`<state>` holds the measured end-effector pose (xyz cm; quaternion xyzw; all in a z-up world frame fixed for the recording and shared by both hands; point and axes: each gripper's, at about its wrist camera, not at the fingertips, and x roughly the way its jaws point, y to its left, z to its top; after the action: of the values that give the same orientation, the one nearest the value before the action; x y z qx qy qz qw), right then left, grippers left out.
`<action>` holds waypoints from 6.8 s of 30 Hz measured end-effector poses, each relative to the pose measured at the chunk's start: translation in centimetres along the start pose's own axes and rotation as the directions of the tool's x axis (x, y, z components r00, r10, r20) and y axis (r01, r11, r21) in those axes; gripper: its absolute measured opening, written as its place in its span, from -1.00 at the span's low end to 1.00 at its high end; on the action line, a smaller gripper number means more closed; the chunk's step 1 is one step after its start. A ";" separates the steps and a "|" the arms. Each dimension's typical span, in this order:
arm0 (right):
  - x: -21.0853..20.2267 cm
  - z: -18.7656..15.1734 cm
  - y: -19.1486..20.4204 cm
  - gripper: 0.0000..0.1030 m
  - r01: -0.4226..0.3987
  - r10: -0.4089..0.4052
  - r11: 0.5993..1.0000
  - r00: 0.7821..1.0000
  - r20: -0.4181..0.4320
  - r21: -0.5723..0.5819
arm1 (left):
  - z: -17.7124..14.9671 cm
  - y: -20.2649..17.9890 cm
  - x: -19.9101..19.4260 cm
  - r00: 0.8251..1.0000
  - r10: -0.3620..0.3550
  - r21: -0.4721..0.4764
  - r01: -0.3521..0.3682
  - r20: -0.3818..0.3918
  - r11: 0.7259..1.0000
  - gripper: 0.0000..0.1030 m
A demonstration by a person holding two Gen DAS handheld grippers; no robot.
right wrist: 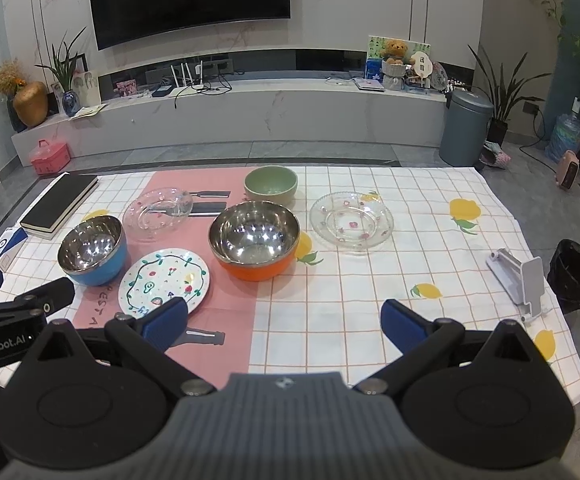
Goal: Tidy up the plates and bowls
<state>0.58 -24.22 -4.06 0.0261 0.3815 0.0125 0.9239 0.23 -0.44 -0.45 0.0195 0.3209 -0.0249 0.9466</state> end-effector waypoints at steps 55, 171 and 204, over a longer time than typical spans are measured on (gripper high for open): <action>5.8 -0.1 -0.6 0.31 -0.062 0.063 0.997 0.997 0.044 -0.037 | 1.0 0.5 4.9 0.987 -0.163 -0.088 0.162 0.004 0.983 0.28; 13.6 -6.4 7.0 -0.85 -0.297 0.319 0.947 0.860 -0.399 0.118 | -8.2 6.7 7.5 0.920 -0.140 -0.312 0.020 -0.366 0.950 -0.80; 17.2 -5.5 12.2 -0.56 -0.338 0.328 0.940 0.863 -0.384 0.042 | -9.4 11.1 11.0 0.942 -0.089 -0.394 -0.050 -0.325 0.918 -0.65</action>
<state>8.88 -11.04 -19.33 0.0765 0.5450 0.1816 0.8150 3.92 10.76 -14.36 -0.1720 0.4763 0.0348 0.8616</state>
